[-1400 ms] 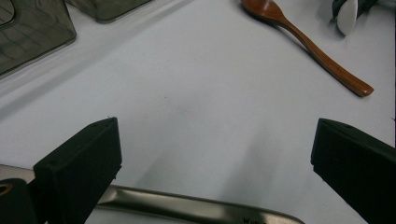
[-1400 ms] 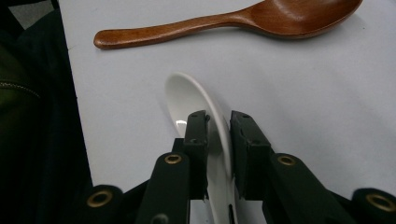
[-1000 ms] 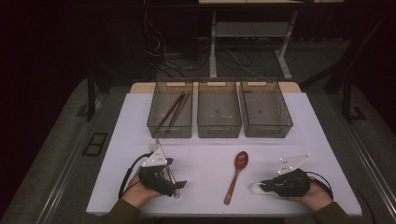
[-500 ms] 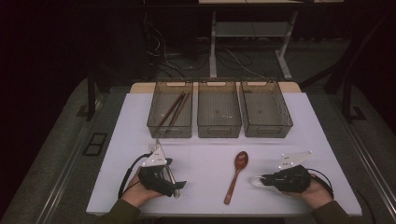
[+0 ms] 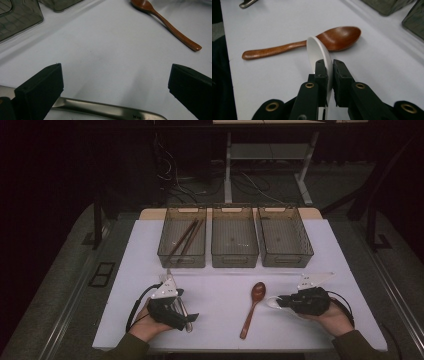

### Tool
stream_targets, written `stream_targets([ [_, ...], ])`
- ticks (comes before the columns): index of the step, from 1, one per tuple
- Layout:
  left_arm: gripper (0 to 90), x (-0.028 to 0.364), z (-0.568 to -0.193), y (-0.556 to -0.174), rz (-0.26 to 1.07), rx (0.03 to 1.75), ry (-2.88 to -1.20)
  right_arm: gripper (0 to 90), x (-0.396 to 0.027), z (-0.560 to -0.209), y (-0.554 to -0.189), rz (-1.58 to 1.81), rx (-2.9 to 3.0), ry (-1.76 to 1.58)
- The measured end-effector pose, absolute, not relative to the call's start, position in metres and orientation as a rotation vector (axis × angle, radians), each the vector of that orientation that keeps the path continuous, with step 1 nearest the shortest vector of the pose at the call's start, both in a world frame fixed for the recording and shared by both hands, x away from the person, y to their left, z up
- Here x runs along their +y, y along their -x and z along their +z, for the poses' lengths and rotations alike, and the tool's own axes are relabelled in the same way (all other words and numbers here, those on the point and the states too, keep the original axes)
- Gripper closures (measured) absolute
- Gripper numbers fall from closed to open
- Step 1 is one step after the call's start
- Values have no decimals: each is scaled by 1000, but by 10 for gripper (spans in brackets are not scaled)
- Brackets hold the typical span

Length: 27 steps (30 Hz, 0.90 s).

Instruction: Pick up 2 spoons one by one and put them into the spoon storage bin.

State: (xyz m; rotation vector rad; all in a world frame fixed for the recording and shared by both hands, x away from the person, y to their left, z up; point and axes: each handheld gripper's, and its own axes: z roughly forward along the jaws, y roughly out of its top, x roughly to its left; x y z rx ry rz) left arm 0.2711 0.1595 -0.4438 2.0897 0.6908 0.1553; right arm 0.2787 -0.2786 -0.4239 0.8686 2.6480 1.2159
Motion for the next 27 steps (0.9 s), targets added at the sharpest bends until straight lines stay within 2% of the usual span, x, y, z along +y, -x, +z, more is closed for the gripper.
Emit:
stream_targets([
  [27,0,159,-444,-271,153,685,-2091,821,-261,-397,-315,1340,2535,-863],
])
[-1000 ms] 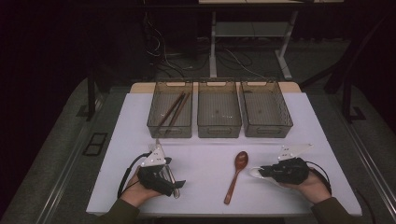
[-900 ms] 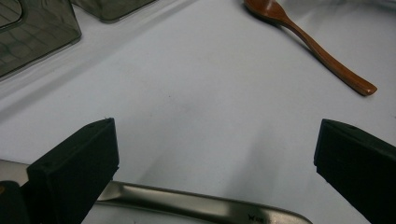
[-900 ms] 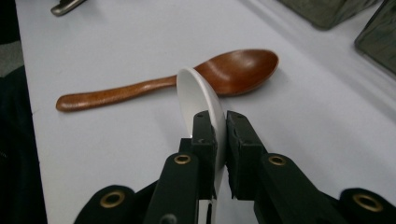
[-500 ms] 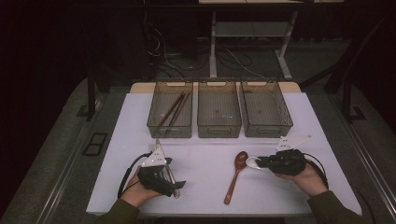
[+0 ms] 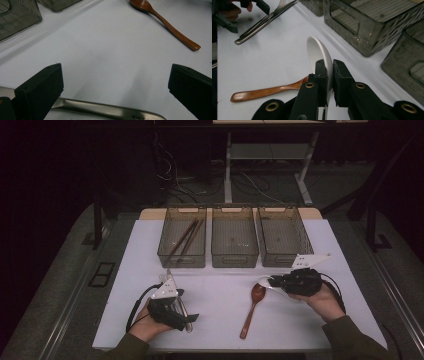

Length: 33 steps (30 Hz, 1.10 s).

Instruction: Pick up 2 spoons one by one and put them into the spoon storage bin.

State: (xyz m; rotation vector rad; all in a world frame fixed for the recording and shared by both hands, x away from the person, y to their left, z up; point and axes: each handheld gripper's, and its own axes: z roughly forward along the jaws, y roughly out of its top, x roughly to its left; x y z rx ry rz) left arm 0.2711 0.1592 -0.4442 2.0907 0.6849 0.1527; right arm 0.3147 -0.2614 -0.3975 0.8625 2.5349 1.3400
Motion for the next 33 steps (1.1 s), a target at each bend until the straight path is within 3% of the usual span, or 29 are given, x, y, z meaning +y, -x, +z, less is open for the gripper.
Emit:
stream_targets([
  [33,0,159,-444,-271,149,685,-2085,821,-225,-361,-375,1367,2410,-887],
])
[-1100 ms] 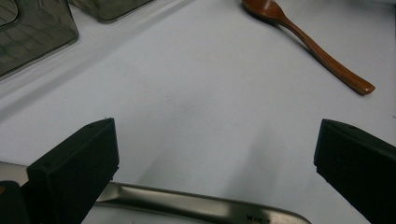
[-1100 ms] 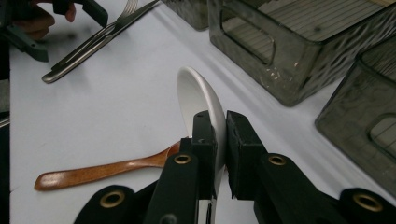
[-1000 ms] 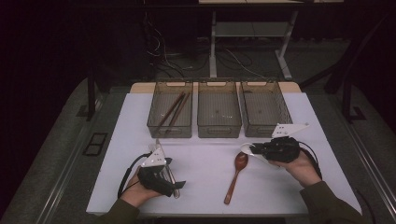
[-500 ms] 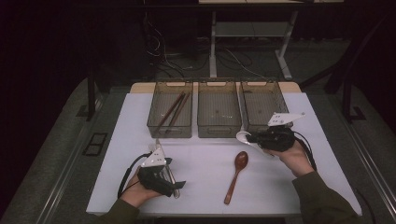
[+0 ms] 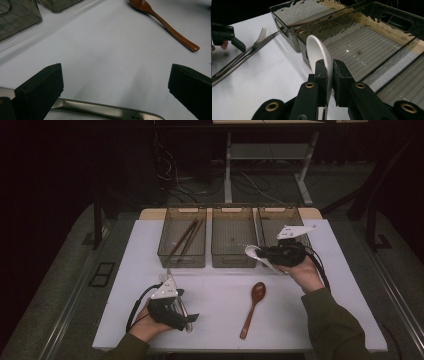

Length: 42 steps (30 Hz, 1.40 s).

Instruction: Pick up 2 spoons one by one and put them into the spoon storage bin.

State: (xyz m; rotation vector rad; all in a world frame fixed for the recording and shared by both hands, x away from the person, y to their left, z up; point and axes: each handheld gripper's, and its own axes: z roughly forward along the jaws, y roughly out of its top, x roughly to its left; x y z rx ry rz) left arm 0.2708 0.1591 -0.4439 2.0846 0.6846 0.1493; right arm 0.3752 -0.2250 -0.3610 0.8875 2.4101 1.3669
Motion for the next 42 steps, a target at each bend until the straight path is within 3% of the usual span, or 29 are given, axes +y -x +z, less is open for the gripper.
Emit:
stream_targets([
  [17,0,159,-443,-270,152,683,-2084,821,-190,-347,-426,1327,2411,-906],
  [31,0,160,-443,-270,151,684,-2075,821,-153,-358,-459,1224,2464,-913],
  [42,0,161,-443,-269,147,685,-2074,820,-139,-375,-466,1141,2542,-906],
])
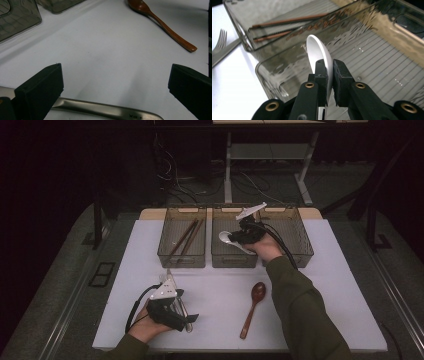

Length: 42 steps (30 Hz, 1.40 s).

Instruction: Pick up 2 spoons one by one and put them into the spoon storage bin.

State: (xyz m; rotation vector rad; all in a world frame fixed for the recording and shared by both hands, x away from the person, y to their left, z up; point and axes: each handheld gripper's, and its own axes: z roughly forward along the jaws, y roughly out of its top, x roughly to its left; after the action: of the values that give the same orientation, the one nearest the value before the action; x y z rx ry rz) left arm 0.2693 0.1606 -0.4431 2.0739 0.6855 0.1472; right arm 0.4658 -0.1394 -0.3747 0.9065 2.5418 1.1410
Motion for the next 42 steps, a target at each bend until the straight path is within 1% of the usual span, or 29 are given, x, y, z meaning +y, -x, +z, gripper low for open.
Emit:
stream_targets([
  [12,0,160,-443,-270,150,679,-2078,810,-130,-384,-462,1018,2657,-856],
  [15,0,160,-443,-269,150,680,-2078,739,-129,-383,-461,1030,2668,-852],
  [24,0,161,-443,-269,150,681,-2079,616,-138,-375,-456,1152,2646,-872],
  [30,0,161,-443,-269,148,687,-2076,533,-149,-365,-443,1214,2609,-864],
  [36,0,160,-442,-268,150,687,-2077,499,-162,-358,-424,1247,2589,-839],
  [40,0,160,-442,-268,150,690,-2074,502,-170,-357,-411,1262,2575,-809],
  [42,0,160,-442,-268,150,683,-2083,518,-173,-356,-404,1262,2579,-792],
])
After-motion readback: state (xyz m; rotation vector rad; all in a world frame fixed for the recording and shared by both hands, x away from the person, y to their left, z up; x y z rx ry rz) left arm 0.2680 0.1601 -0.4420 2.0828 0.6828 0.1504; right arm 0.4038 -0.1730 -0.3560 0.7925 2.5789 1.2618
